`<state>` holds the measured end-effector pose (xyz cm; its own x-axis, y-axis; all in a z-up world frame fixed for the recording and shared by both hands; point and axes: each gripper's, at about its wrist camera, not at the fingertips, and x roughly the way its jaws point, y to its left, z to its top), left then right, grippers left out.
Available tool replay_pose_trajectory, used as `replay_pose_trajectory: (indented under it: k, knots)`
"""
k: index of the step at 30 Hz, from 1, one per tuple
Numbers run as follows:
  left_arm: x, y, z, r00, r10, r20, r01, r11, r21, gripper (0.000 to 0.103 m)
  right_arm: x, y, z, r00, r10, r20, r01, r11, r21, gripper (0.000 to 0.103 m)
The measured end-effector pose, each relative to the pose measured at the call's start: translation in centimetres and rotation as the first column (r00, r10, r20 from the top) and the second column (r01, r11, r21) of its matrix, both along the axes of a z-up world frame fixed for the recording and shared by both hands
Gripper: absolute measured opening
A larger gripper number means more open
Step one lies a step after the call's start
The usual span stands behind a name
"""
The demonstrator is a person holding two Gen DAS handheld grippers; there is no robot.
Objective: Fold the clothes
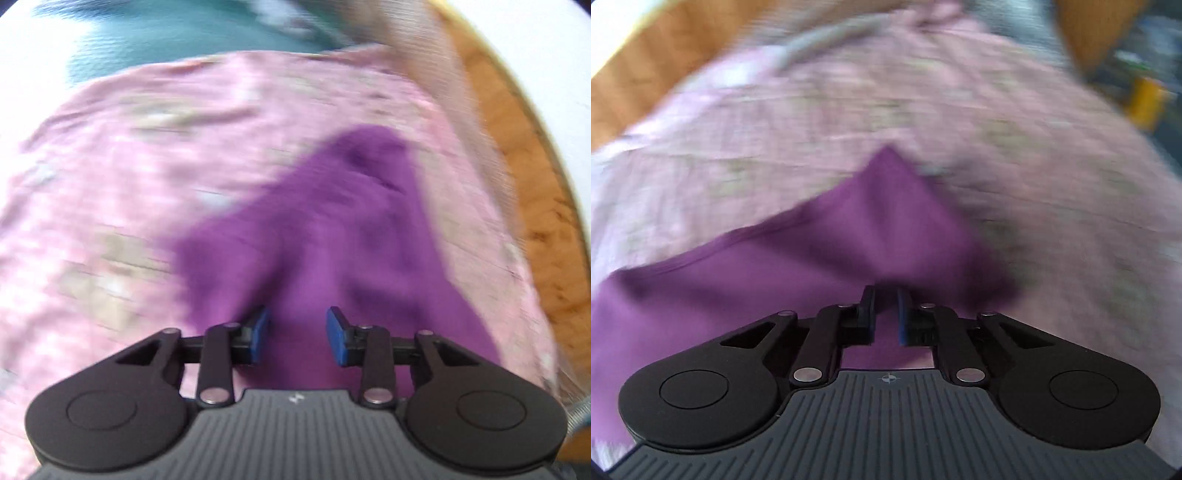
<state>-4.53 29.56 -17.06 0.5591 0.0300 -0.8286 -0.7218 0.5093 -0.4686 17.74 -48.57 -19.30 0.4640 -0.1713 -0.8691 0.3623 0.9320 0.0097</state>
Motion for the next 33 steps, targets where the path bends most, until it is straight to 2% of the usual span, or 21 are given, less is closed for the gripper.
replay_pose_trajectory:
  k: [1,3,4,5,6,8,9,10,11,13,14,15,17,20,22,23,24,26,29,33]
  knots:
    - [-0.9,1.3,-0.2,1.000,0.002,0.020,-0.001,0.999,-0.037,0.003,0.3,0.7,0.6,0.999,-0.040,-0.029,0.038,0.997,-0.063,0.020]
    - [-2.5,3.7,-0.5,0.998,0.003,0.057,0.003,0.994,-0.107,0.004,0.1,4.0,3.2,0.999,-0.030,0.010,0.031,0.994,-0.108,0.020]
    - [-2.4,3.8,0.1,0.997,-0.023,0.067,0.031,0.993,-0.113,0.007,0.0,5.7,4.5,0.999,-0.024,0.030,0.027,0.991,-0.129,0.021]
    - [-2.3,3.9,0.8,0.996,-0.051,0.079,0.060,0.991,-0.116,0.019,0.1,8.9,5.9,0.998,0.025,0.063,-0.018,0.993,-0.120,0.024]
    - [-1.6,4.0,1.8,0.992,-0.086,0.097,0.096,0.990,-0.105,0.033,0.2,12.7,7.3,0.991,0.096,0.098,-0.085,0.991,-0.105,0.034]
    - [1.0,4.3,3.2,0.977,-0.156,0.145,0.169,0.982,-0.081,0.041,0.5,21.3,9.3,0.948,0.277,0.155,-0.272,0.961,-0.051,0.044]
    - [2.4,4.4,3.8,0.967,-0.189,0.169,0.204,0.976,-0.071,0.045,0.9,26.0,9.9,0.910,0.375,0.177,-0.380,0.925,-0.009,0.046]
    - [3.9,4.6,4.3,0.957,-0.220,0.190,0.235,0.970,-0.064,0.047,1.3,31.0,10.2,0.856,0.477,0.200,-0.493,0.869,0.041,0.048]
    - [5.4,4.8,4.3,0.952,-0.231,0.201,0.249,0.966,-0.069,0.048,1.8,35.8,10.0,0.793,0.568,0.218,-0.596,0.799,0.084,0.052]
    - [7.3,5.1,4.2,0.945,-0.246,0.214,0.266,0.961,-0.070,0.049,2.8,45.5,9.6,0.648,0.717,0.258,-0.760,0.633,0.146,0.063]
    - [7.9,5.2,4.2,0.945,-0.248,0.214,0.268,0.961,-0.070,0.049,3.0,50.0,9.1,0.576,0.771,0.271,-0.817,0.558,0.147,0.065]
    - [8.5,5.3,4.1,0.944,-0.249,0.215,0.269,0.961,-0.070,0.049,3.2,54.1,8.6,0.518,0.808,0.279,-0.855,0.500,0.138,0.067]
    - [8.3,5.4,4.1,0.948,-0.225,0.225,0.248,0.966,-0.076,0.051,4.2,60.3,6.6,0.438,0.863,0.253,-0.899,0.412,0.152,0.068]
    - [7.0,6.4,3.9,0.955,-0.173,0.242,0.201,0.975,-0.094,0.054,5.9,66.1,3.4,0.385,0.901,0.201,-0.917,0.348,0.195,0.067]
    - [6.0,7.4,3.8,0.957,-0.137,0.257,0.169,0.980,-0.107,0.056,6.4,68.2,1.4,0.346,0.923,0.171,-0.924,0.303,0.231,0.049]
    - [5.4,7.9,3.7,0.957,-0.119,0.264,0.154,0.981,-0.115,0.056,6.1,69.0,1.4,0.327,0.928,0.178,-0.934,0.289,0.213,0.020]
    - [4.9,8.5,3.7,0.956,-0.105,0.274,0.142,0.982,-0.122,0.057,5.8,69.7,1.4,0.308,0.933,0.186,-0.943,0.273,0.193,0.012]
    - [4.3,9.6,3.8,0.952,-0.085,0.293,0.127,0.984,-0.127,0.061,1.7,69.8,3.9,0.193,0.954,0.230,-0.981,0.184,0.059,0.002]
    - [5.1,9.7,3.1,0.953,-0.113,0.280,0.155,0.979,-0.134,0.069,-4.4,70.1,7.7,0.010,0.965,0.264,-0.988,0.051,-0.148,0.002]
    - [6.0,9.9,2.1,0.953,-0.151,0.263,0.193,0.971,-0.142,0.073,-7.1,69.5,6.6,-0.001,0.975,0.224,-0.982,0.042,-0.187,0.002]
